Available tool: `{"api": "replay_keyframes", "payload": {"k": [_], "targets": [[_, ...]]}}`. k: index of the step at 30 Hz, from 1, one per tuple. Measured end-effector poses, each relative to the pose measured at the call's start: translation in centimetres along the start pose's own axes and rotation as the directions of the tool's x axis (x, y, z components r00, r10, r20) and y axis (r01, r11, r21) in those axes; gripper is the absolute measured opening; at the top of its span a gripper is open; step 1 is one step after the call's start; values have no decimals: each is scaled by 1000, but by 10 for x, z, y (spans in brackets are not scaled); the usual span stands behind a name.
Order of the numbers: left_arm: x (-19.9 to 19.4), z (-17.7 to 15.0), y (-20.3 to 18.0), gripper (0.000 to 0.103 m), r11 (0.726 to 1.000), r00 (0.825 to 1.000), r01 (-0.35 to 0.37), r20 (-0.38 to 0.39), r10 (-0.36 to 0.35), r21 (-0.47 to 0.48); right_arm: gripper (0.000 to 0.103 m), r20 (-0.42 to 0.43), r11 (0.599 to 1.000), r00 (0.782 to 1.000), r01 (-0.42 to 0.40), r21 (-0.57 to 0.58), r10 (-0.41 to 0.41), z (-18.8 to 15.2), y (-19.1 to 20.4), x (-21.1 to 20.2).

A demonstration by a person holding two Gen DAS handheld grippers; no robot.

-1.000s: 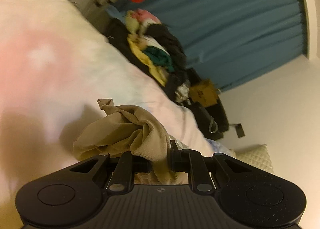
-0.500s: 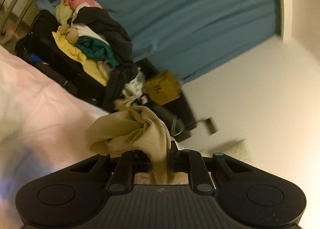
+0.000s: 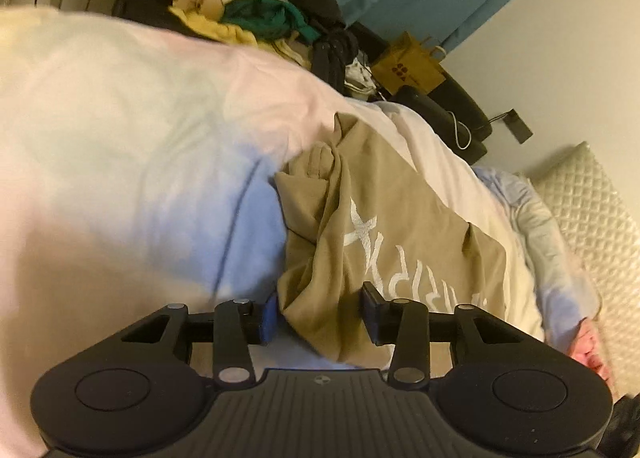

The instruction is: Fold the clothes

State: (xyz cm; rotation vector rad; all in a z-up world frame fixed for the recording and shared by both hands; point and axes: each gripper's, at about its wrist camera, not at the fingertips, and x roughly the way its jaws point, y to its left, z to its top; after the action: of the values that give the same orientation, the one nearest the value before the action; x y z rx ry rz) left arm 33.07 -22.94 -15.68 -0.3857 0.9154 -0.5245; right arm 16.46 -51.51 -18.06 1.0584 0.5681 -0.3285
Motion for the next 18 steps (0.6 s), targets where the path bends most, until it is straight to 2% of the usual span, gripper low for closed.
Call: {"api": "replay_keyframes", "payload": {"k": [2,5,7,13,15,17,18], "targets": [[-20,2,-10,61,999,999,-40,14,40,29,22,-11,999,999,36,-31,-36,-1,11,-15],[-56,8,-30,72,996,998,-44,45,40,83,23,-6,994,998,65,-90,-66,-7,32,-38],[-84,9,-45,73,993,997,-35,68,27,117,22,11,990,998,56,-131,-55,-10,49,-59],[-169,0,-97,88,968,987,-33,158,-7,249,25,88,950,996,22,-310,5,-27,89,-144],[-199,-9,-109,96,958,985,-29,170,-21,285,40,108,927,994,18,-375,24,-37,102,-168],[-228,-18,-120,99,943,983,-32,182,-31,332,87,134,901,990,15,-434,48,-51,115,-192],[-243,-24,-125,102,933,980,-37,196,-37,358,94,150,889,987,12,-458,64,-58,120,-205]]}}
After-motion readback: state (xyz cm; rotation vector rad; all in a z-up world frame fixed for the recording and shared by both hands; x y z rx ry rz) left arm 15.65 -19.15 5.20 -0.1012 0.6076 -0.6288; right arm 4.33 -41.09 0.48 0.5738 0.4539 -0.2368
